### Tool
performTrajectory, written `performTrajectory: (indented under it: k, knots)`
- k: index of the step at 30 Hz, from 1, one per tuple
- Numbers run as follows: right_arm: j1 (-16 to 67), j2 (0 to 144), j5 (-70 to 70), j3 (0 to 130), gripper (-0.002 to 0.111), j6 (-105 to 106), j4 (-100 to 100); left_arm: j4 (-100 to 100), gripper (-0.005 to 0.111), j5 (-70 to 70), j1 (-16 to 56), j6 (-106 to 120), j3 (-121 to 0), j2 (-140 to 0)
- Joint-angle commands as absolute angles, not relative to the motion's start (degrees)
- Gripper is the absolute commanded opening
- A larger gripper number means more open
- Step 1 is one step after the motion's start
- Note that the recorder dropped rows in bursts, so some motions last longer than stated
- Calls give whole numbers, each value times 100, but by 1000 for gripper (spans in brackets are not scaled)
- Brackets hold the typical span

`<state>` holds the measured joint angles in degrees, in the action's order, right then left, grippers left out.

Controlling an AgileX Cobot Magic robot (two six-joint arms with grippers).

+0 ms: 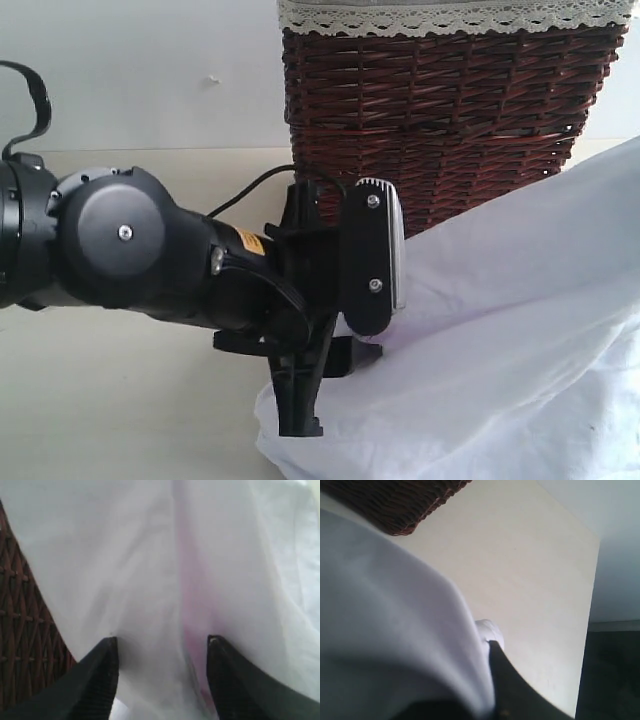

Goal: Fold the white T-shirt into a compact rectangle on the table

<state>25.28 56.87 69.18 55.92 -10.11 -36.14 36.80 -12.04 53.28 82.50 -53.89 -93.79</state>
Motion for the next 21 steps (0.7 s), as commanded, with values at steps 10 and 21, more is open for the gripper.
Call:
performTrajectory:
  k: [10,21]
  knots:
    - [2531,5478,6924,5596,4,-849,-3245,3891,42,1011,5304,8072,-5168,-9968]
    - [2531,5406,6996,5596,4,-752,-3905,6467,0,3871,5220,11579,-5224,-9270]
